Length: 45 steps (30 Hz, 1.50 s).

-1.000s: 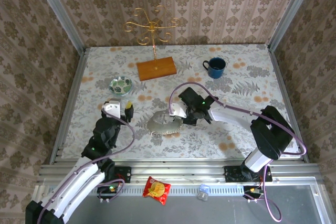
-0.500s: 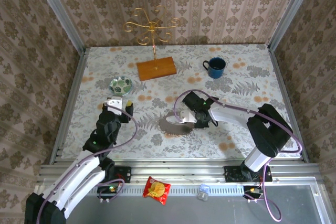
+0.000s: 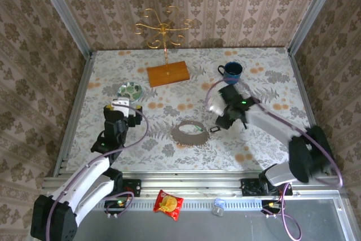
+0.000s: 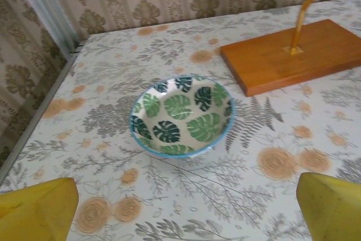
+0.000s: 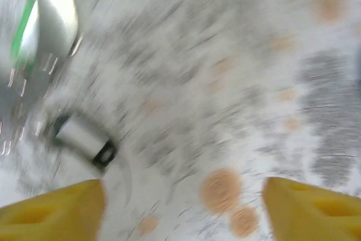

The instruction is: Put the keys on the keyring

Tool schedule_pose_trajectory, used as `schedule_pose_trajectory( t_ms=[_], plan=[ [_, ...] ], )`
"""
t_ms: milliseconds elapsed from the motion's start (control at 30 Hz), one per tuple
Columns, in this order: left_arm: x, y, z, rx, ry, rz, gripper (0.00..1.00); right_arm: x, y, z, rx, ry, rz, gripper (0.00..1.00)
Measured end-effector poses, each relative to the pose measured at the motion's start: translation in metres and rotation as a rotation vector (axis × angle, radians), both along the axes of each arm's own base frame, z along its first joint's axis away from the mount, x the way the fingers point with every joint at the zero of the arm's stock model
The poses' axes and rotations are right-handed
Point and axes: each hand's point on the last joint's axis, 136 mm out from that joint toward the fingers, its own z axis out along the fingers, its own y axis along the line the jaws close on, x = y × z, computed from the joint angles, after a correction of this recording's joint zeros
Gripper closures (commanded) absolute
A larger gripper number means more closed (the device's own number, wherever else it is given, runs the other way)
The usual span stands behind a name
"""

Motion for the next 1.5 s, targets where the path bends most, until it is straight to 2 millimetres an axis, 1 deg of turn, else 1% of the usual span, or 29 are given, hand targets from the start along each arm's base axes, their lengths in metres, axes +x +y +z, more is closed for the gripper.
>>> schedule_pose_trajectory(
  t_ms=[33, 67, 100, 133, 167, 200, 267, 333, 400, 433, 467, 567, 633, 700, 767, 833, 933, 1033, 1167, 1300, 1500],
  plan=[
    [0.004, 0.005, -0.001, 0.000, 0.006, 0.017, 0.00, 0.012, -0.013, 0.021, 0.103, -0.078, -0.098, 0.00],
    [0.007, 0.008, -0.003, 0.000, 0.010, 0.028, 0.00, 0.020, -0.026, 0.036, 0.184, -0.142, -0.179, 0.00],
    [0.010, 0.014, -0.006, 0.001, 0.017, 0.047, 0.00, 0.029, -0.045, 0.049, 0.267, -0.211, -0.280, 0.00],
    [0.013, 0.019, -0.010, 0.001, 0.028, 0.060, 0.00, 0.035, -0.063, 0.054, 0.329, -0.261, -0.368, 0.00],
    [0.016, 0.023, -0.013, -0.001, 0.032, 0.071, 0.00, 0.038, -0.076, 0.052, 0.366, -0.290, -0.434, 0.00],
    [0.020, 0.028, -0.016, -0.003, 0.036, 0.084, 0.00, 0.040, -0.088, 0.044, 0.396, -0.304, -0.493, 0.00],
    [0.027, 0.036, -0.021, -0.006, 0.041, 0.108, 0.00, 0.040, -0.102, 0.017, 0.418, -0.302, -0.571, 0.00],
    [0.035, 0.044, -0.026, -0.002, 0.037, 0.130, 0.00, 0.036, -0.109, -0.016, 0.425, -0.283, -0.618, 0.00],
    [0.043, 0.048, -0.031, -0.002, 0.034, 0.141, 0.00, 0.033, -0.114, -0.039, 0.439, -0.271, -0.655, 0.00],
    [0.046, 0.049, -0.036, -0.001, 0.036, 0.141, 0.00, 0.033, -0.116, -0.046, 0.450, -0.266, -0.671, 0.00],
    [0.049, 0.051, -0.041, 0.002, 0.041, 0.143, 0.00, 0.036, -0.117, -0.048, 0.469, -0.273, -0.678, 0.00],
    [0.057, 0.052, -0.060, 0.017, 0.063, 0.138, 0.00, 0.052, -0.115, -0.036, 0.546, -0.358, -0.654, 0.00],
    [0.060, 0.049, -0.067, 0.032, 0.072, 0.119, 0.00, 0.061, -0.114, -0.036, 0.580, -0.404, -0.638, 0.00],
    [0.065, 0.047, -0.070, 0.050, 0.064, 0.101, 0.00, 0.060, -0.114, -0.044, 0.588, -0.383, -0.647, 0.00],
    [0.072, 0.048, -0.073, 0.052, 0.044, 0.092, 0.00, 0.063, -0.116, -0.042, 0.603, -0.395, -0.655, 0.00],
    [0.079, 0.053, -0.082, 0.052, 0.033, 0.099, 0.00, 0.065, -0.119, -0.038, 0.618, -0.412, -0.663, 0.00],
    [0.081, 0.059, -0.091, 0.051, 0.051, 0.112, 0.00, 0.067, -0.120, -0.034, 0.629, -0.425, -0.667, 0.00],
    [0.083, 0.064, -0.085, 0.050, 0.026, 0.135, 0.00, 0.068, -0.120, -0.032, 0.632, -0.432, -0.665, 0.00],
    [0.086, 0.056, -0.075, 0.059, -0.021, 0.120, 0.00, 0.068, -0.120, -0.032, 0.632, -0.432, -0.665, 0.00],
    [0.087, 0.054, -0.077, 0.053, -0.009, 0.099, 0.00, 0.068, -0.120, -0.032, 0.632, -0.432, -0.666, 0.00],
    [0.096, 0.062, -0.074, 0.028, 0.006, 0.079, 0.00, 0.068, -0.120, -0.032, 0.632, -0.432, -0.666, 0.00]
  ],
)
